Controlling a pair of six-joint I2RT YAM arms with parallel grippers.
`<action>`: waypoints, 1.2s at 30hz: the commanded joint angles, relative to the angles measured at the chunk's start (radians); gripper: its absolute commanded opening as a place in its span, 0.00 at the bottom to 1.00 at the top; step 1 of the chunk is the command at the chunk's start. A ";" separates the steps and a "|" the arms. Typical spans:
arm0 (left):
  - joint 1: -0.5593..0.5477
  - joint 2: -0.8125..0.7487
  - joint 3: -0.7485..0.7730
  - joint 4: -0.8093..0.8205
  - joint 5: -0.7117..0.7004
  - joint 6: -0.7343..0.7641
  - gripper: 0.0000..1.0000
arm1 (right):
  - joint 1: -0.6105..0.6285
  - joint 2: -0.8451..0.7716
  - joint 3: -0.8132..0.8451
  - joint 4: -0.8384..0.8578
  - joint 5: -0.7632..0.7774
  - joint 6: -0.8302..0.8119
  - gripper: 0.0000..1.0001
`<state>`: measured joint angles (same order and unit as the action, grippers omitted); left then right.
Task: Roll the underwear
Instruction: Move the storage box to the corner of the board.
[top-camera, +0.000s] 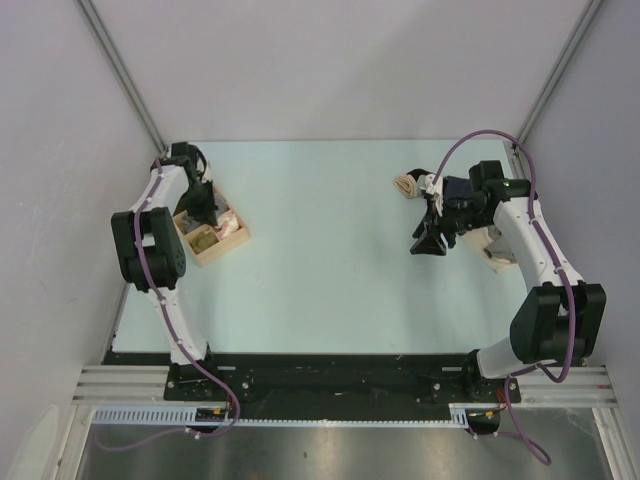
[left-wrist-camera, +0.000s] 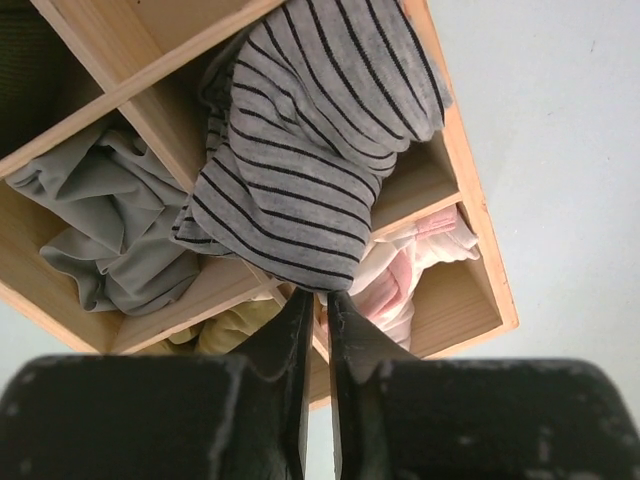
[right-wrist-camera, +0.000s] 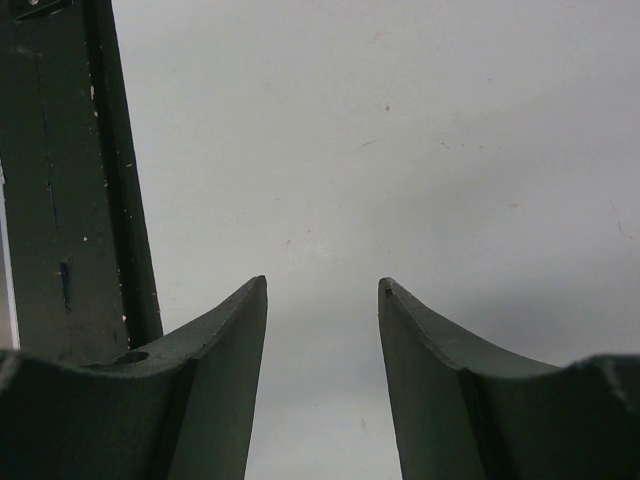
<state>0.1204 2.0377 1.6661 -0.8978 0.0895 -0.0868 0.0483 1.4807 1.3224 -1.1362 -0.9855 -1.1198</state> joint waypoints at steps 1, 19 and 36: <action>-0.001 -0.045 0.011 0.008 0.064 0.018 0.17 | -0.002 0.009 0.012 -0.014 -0.030 -0.012 0.53; 0.016 -0.082 0.083 0.062 0.096 -0.024 0.26 | -0.002 0.023 0.012 -0.017 -0.025 -0.015 0.53; 0.036 -0.076 0.081 0.083 0.079 -0.007 0.25 | -0.002 0.029 0.012 -0.019 -0.024 -0.014 0.53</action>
<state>0.1474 1.9636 1.6962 -0.7975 0.2012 -0.1158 0.0483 1.5066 1.3224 -1.1469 -0.9852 -1.1206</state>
